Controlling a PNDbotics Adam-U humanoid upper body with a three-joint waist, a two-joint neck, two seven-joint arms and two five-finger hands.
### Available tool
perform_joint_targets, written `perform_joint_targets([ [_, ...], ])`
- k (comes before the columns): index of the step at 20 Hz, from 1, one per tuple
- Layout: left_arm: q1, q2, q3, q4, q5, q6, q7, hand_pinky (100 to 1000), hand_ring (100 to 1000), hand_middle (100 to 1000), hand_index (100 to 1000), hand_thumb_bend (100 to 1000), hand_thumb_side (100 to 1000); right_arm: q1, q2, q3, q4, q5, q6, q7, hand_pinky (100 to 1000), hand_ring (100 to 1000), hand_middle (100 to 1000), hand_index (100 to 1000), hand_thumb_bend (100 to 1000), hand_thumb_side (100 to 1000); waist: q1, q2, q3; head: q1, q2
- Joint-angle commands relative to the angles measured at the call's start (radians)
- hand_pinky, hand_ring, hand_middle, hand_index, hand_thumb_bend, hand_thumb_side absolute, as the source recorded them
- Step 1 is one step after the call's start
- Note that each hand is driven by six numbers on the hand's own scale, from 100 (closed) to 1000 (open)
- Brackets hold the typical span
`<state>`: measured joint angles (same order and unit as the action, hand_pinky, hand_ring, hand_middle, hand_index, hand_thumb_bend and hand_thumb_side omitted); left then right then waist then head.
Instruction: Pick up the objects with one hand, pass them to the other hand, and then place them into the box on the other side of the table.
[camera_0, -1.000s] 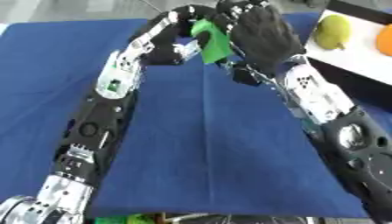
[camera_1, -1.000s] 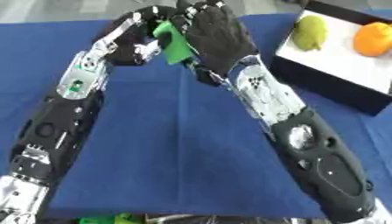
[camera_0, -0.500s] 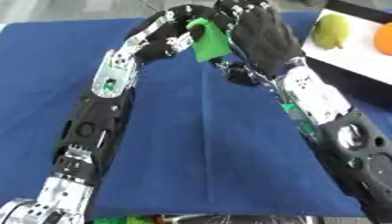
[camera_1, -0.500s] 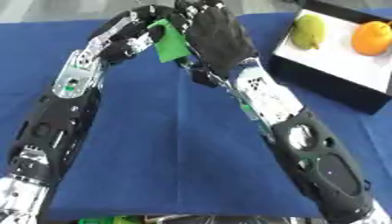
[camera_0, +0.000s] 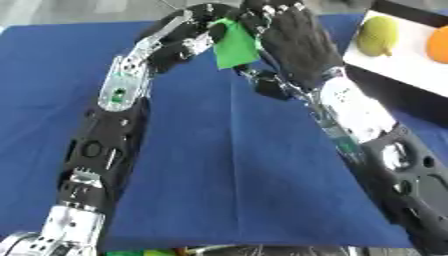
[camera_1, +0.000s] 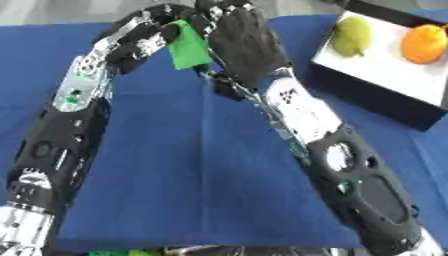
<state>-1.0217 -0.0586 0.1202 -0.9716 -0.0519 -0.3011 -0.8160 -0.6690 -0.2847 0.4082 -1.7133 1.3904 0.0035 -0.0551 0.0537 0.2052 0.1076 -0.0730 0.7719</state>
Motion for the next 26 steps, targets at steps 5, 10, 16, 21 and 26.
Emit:
perform_joint_targets([
  [5, -0.018, 0.037, 0.057, -0.043, -0.033, -0.124, -0.091, 407, 123, 478, 713, 114, 909, -0.005, -0.020, -0.015, -0.002, -0.002, 0.004, -0.002, 781, 474, 450, 257, 100, 162, -0.004, -0.015, 0.000, -0.003, -0.002],
  [10, -0.020, 0.038, 0.066, -0.037, -0.056, -0.145, -0.091, 407, 130, 534, 739, 123, 925, -0.006, -0.021, -0.014, -0.005, -0.001, 0.002, 0.002, 782, 473, 450, 257, 100, 167, -0.005, -0.015, 0.000, -0.003, -0.002],
  [16, -0.035, 0.035, 0.118, -0.037, -0.069, -0.110, -0.091, 450, 184, 622, 808, 202, 940, -0.008, -0.021, -0.013, -0.009, -0.001, -0.001, 0.008, 784, 471, 451, 255, 100, 176, -0.008, -0.015, -0.002, -0.003, -0.002],
  [21, -0.040, 0.024, 0.136, -0.062, -0.071, -0.070, -0.091, 474, 211, 677, 840, 299, 955, -0.010, -0.019, -0.012, -0.011, -0.003, -0.002, 0.010, 786, 475, 451, 256, 100, 176, -0.010, -0.013, -0.005, 0.000, -0.002],
  [26, -0.042, 0.024, 0.142, -0.076, -0.054, -0.051, -0.091, 489, 228, 694, 851, 344, 961, -0.011, -0.019, -0.013, -0.011, -0.001, -0.004, 0.012, 788, 470, 453, 255, 100, 181, -0.008, -0.012, -0.007, 0.003, -0.002],
])
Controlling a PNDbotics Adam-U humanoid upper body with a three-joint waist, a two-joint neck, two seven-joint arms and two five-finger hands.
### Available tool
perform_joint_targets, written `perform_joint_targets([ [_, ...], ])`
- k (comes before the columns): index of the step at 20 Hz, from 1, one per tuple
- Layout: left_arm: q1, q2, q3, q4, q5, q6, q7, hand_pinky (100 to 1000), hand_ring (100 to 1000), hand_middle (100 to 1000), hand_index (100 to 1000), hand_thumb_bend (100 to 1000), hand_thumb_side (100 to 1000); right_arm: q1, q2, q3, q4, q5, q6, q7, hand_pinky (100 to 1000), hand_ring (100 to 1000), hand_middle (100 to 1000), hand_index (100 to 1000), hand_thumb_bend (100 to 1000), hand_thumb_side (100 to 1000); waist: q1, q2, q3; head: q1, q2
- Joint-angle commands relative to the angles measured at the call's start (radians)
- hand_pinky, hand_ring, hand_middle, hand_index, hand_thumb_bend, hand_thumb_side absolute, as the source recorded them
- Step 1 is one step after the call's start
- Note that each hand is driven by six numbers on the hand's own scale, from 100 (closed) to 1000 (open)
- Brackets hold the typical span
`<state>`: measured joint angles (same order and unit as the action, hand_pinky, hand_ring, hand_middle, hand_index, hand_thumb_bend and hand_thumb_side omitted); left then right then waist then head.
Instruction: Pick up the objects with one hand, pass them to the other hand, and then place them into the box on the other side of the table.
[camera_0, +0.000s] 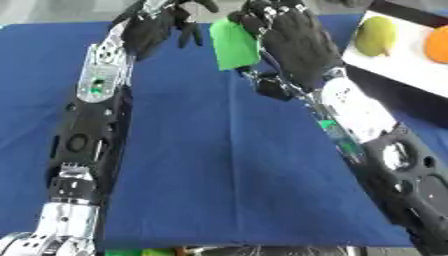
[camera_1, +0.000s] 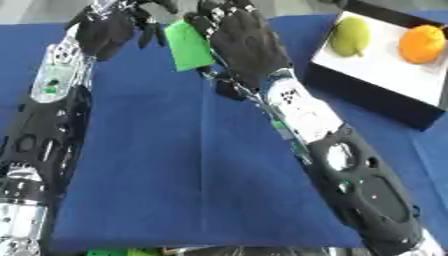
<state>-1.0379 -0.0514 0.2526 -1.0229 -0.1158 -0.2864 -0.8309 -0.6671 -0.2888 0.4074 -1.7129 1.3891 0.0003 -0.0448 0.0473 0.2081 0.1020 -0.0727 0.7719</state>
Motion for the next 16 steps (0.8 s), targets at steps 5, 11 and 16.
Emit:
perform_joint_targets([
  [5, -0.032, 0.056, 0.034, -0.033, 0.041, -0.038, -0.076, 500, 243, 697, 851, 309, 928, -0.016, -0.037, -0.036, -0.007, 0.027, 0.010, 0.006, 793, 444, 460, 250, 131, 223, 0.002, -0.018, -0.003, 0.006, -0.002],
  [11, -0.031, 0.177, 0.032, -0.040, 0.161, -0.062, -0.076, 514, 255, 698, 849, 246, 881, -0.020, -0.108, -0.096, 0.019, 0.033, 0.061, 0.011, 789, 454, 461, 268, 143, 171, 0.013, -0.025, 0.002, -0.010, -0.002],
  [16, 0.033, 0.278, 0.018, -0.086, 0.301, -0.076, -0.076, 522, 277, 696, 849, 216, 851, -0.004, -0.188, -0.212, 0.112, 0.038, 0.175, -0.016, 782, 490, 485, 346, 120, 100, 0.024, -0.035, 0.013, -0.046, -0.002],
])
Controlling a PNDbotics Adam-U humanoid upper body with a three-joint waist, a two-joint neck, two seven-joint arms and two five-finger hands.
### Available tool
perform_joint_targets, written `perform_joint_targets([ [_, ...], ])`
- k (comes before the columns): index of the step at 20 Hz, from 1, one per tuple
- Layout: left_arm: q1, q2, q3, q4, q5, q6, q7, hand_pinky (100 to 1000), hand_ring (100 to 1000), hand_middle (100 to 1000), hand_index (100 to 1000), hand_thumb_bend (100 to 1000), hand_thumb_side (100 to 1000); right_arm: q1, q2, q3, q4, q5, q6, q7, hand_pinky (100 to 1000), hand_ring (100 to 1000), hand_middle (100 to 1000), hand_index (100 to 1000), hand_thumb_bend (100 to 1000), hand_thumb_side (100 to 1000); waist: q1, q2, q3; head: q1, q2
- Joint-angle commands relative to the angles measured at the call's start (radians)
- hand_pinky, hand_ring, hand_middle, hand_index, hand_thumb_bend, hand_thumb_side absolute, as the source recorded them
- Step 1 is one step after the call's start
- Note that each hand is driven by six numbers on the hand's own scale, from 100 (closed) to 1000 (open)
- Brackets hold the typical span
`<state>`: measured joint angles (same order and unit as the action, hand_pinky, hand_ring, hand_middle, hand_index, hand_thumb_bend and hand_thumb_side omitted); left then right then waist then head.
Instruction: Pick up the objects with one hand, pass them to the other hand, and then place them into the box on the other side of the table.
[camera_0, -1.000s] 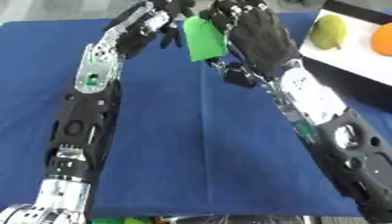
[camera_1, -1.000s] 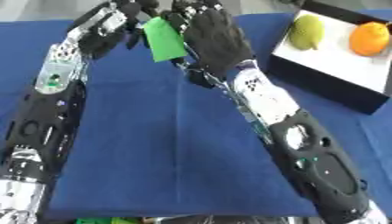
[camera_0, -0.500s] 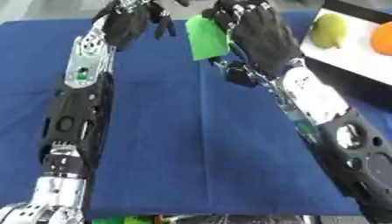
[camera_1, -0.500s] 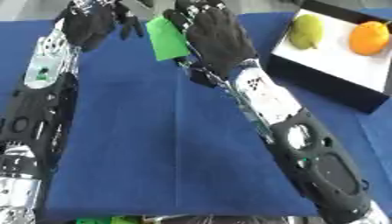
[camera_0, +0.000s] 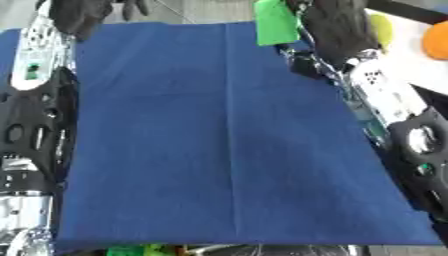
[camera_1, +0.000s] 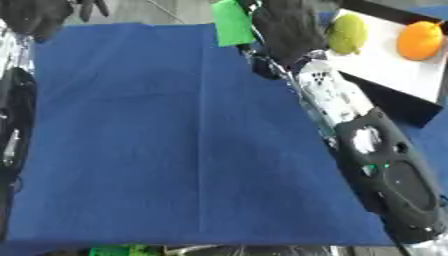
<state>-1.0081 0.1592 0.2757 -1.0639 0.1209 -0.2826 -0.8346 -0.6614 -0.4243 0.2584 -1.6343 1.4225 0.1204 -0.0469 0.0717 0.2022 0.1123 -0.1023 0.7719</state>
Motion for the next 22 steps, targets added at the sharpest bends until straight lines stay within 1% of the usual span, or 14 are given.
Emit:
perform_joint_targets([
  [1, 0.023, 0.085, -0.005, -0.063, 0.090, -0.078, -0.072, 525, 282, 696, 850, 212, 844, -0.007, -0.064, -0.092, 0.064, -0.003, 0.089, -0.025, 776, 524, 494, 393, 100, 100, 0.001, -0.031, 0.005, -0.021, -0.002],
  [6, 0.129, 0.141, 0.020, -0.172, 0.192, -0.038, -0.072, 534, 296, 695, 851, 215, 825, -0.008, -0.115, -0.224, 0.256, -0.127, 0.265, -0.124, 766, 734, 543, 702, 100, 100, 0.005, -0.035, 0.013, -0.042, -0.002],
  [8, 0.168, 0.153, 0.036, -0.209, 0.210, -0.016, -0.072, 540, 304, 694, 853, 220, 826, -0.013, -0.139, -0.261, 0.334, -0.194, 0.320, -0.136, 801, 972, 669, 875, 100, 120, 0.005, -0.036, 0.017, -0.050, -0.002],
  [9, 0.187, 0.157, 0.044, -0.226, 0.215, -0.006, -0.072, 542, 305, 694, 854, 222, 827, -0.015, -0.153, -0.272, 0.373, -0.229, 0.339, -0.120, 821, 1000, 734, 935, 100, 153, 0.004, -0.038, 0.019, -0.054, -0.002],
  [10, 0.203, 0.160, 0.052, -0.241, 0.218, 0.005, -0.072, 546, 309, 694, 855, 224, 828, -0.017, -0.169, -0.278, 0.409, -0.267, 0.352, -0.084, 874, 1000, 848, 1000, 100, 198, 0.003, -0.039, 0.020, -0.058, -0.002],
  [11, 0.218, 0.162, 0.060, -0.253, 0.219, 0.015, -0.072, 547, 311, 693, 855, 229, 830, -0.019, -0.186, -0.279, 0.439, -0.303, 0.359, -0.035, 926, 1000, 932, 1000, 100, 263, 0.001, -0.040, 0.022, -0.061, -0.002],
  [12, 0.229, 0.162, 0.066, -0.263, 0.219, 0.026, -0.072, 547, 311, 693, 855, 229, 830, -0.021, -0.202, -0.278, 0.456, -0.331, 0.365, 0.018, 926, 1000, 932, 1000, 100, 263, 0.000, -0.041, 0.023, -0.063, -0.002],
  [13, 0.237, 0.163, 0.071, -0.271, 0.218, 0.036, -0.072, 547, 312, 693, 855, 231, 832, -0.022, -0.215, -0.276, 0.464, -0.345, 0.370, 0.064, 951, 1000, 961, 1000, 100, 349, -0.001, -0.042, 0.024, -0.064, -0.002],
  [14, 0.243, 0.163, 0.075, -0.278, 0.218, 0.044, -0.072, 547, 312, 693, 855, 231, 832, -0.022, -0.225, -0.275, 0.463, -0.349, 0.374, 0.101, 951, 1000, 961, 1000, 100, 349, -0.002, -0.043, 0.024, -0.065, -0.002],
  [15, 0.253, 0.163, 0.079, -0.282, 0.215, 0.051, -0.072, 555, 321, 693, 856, 247, 848, -0.020, -0.240, -0.270, 0.461, -0.347, 0.378, 0.139, 1000, 1000, 1000, 1000, 100, 470, -0.005, -0.044, 0.024, -0.066, -0.002],
  [18, 0.294, 0.161, 0.100, -0.295, 0.194, 0.079, -0.072, 563, 328, 691, 856, 258, 855, -0.017, -0.321, -0.232, 0.431, -0.263, 0.375, 0.366, 1000, 1000, 1000, 1000, 100, 412, -0.014, -0.049, 0.022, -0.069, -0.002],
  [19, 0.302, 0.160, 0.105, -0.300, 0.189, 0.086, -0.072, 565, 330, 691, 856, 258, 856, -0.016, -0.338, -0.225, 0.410, -0.223, 0.367, 0.442, 1000, 1000, 1000, 1000, 100, 448, -0.016, -0.050, 0.021, -0.070, -0.002],
  [21, 0.316, 0.161, 0.113, -0.308, 0.179, 0.097, -0.072, 573, 341, 690, 856, 260, 863, -0.010, -0.366, -0.208, 0.367, -0.152, 0.333, 0.588, 1000, 1000, 1000, 1000, 361, 601, -0.020, -0.054, 0.020, -0.072, -0.002],
  [22, 0.322, 0.161, 0.117, -0.311, 0.174, 0.100, -0.072, 575, 344, 690, 857, 263, 864, -0.008, -0.377, -0.195, 0.349, -0.122, 0.307, 0.658, 1000, 1000, 1000, 1000, 455, 653, -0.022, -0.056, 0.020, -0.074, -0.002],
])
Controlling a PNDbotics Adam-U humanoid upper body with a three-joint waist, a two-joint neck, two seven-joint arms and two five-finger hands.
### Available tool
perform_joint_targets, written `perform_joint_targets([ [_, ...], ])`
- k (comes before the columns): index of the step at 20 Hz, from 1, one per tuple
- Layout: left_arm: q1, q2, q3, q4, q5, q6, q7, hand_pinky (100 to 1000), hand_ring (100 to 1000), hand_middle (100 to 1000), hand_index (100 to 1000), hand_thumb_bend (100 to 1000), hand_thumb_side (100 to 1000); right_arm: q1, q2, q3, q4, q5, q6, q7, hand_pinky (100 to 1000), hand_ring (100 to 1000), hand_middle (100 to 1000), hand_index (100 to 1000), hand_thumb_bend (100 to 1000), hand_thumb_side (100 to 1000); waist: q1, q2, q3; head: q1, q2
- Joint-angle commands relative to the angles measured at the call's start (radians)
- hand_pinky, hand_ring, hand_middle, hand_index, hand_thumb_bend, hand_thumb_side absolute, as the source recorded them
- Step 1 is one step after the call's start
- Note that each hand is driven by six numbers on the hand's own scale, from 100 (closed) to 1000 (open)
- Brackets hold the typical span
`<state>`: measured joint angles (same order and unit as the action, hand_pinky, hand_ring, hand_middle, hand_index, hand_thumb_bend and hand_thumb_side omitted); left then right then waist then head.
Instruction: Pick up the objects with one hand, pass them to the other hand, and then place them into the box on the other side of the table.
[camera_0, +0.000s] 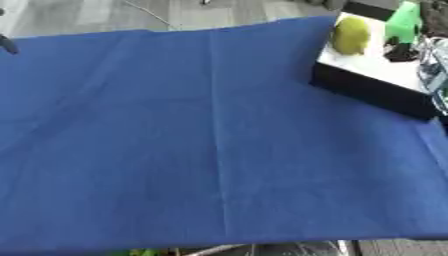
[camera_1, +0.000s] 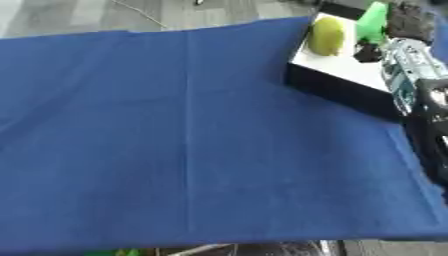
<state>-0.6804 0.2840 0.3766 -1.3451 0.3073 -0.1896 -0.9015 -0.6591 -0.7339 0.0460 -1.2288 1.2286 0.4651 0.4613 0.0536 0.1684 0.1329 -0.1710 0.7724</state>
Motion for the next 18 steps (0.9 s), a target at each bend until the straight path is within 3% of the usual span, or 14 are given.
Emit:
perform_joint_targets([
  [1, 0.000, 0.035, 0.018, -0.032, -0.016, 0.011, -0.005, 577, 347, 689, 857, 264, 865, -0.010, -0.079, 0.033, -0.071, 0.097, -0.068, 0.214, 1000, 1000, 1000, 1000, 451, 591, -0.006, -0.025, 0.000, -0.007, -0.002],
  [2, 0.004, 0.034, 0.020, -0.034, -0.019, 0.014, -0.005, 578, 349, 689, 857, 265, 865, -0.011, -0.089, 0.049, -0.083, 0.118, -0.100, 0.269, 1000, 977, 1000, 1000, 448, 820, -0.008, -0.027, 0.001, -0.009, -0.002],
  [3, 0.008, 0.033, 0.021, -0.036, -0.022, 0.018, -0.005, 580, 351, 689, 858, 266, 866, -0.011, -0.098, 0.063, -0.094, 0.140, -0.127, 0.308, 1000, 825, 1000, 1000, 450, 975, -0.010, -0.030, 0.002, -0.011, -0.002],
  [4, 0.011, 0.032, 0.021, -0.039, -0.024, 0.021, -0.005, 581, 352, 689, 858, 268, 863, -0.010, -0.104, 0.074, -0.104, 0.163, -0.152, 0.338, 1000, 791, 1000, 1000, 493, 1000, -0.012, -0.032, 0.003, -0.011, -0.002],
  [5, 0.014, 0.031, 0.022, -0.041, -0.027, 0.024, -0.005, 582, 354, 688, 858, 267, 869, -0.008, -0.109, 0.087, -0.112, 0.183, -0.177, 0.363, 1000, 760, 1000, 1000, 499, 929, -0.014, -0.033, 0.003, -0.012, -0.002],
  [6, 0.017, 0.031, 0.022, -0.042, -0.030, 0.027, -0.005, 583, 354, 688, 858, 267, 870, -0.006, -0.116, 0.105, -0.117, 0.199, -0.211, 0.391, 1000, 766, 1000, 1000, 441, 930, -0.016, -0.035, 0.004, -0.013, -0.002],
  [8, 0.021, 0.030, 0.022, -0.046, -0.034, 0.031, -0.005, 585, 356, 688, 859, 268, 869, -0.005, -0.125, 0.127, -0.132, 0.226, -0.274, 0.432, 1000, 709, 1000, 1000, 438, 851, -0.019, -0.037, 0.005, -0.014, -0.002],
  [10, 0.025, 0.030, 0.026, -0.048, -0.038, 0.035, -0.005, 587, 358, 687, 859, 269, 875, -0.005, -0.129, 0.121, -0.168, 0.261, -0.308, 0.439, 1000, 601, 1000, 1000, 437, 745, -0.020, -0.037, 0.004, -0.011, -0.002],
  [13, 0.032, 0.031, 0.033, -0.051, -0.045, 0.033, -0.005, 589, 360, 685, 859, 265, 877, 0.002, -0.136, 0.078, -0.250, 0.320, -0.317, 0.406, 1000, 503, 1000, 1000, 443, 585, -0.018, -0.037, 0.001, 0.002, -0.002],
  [18, 0.044, 0.044, 0.063, -0.056, -0.042, 0.024, -0.005, 586, 359, 681, 856, 246, 852, 0.038, -0.159, 0.005, -0.368, 0.386, -0.309, 0.300, 1000, 466, 1000, 1000, 443, 556, -0.010, -0.045, -0.006, 0.041, -0.002],
])
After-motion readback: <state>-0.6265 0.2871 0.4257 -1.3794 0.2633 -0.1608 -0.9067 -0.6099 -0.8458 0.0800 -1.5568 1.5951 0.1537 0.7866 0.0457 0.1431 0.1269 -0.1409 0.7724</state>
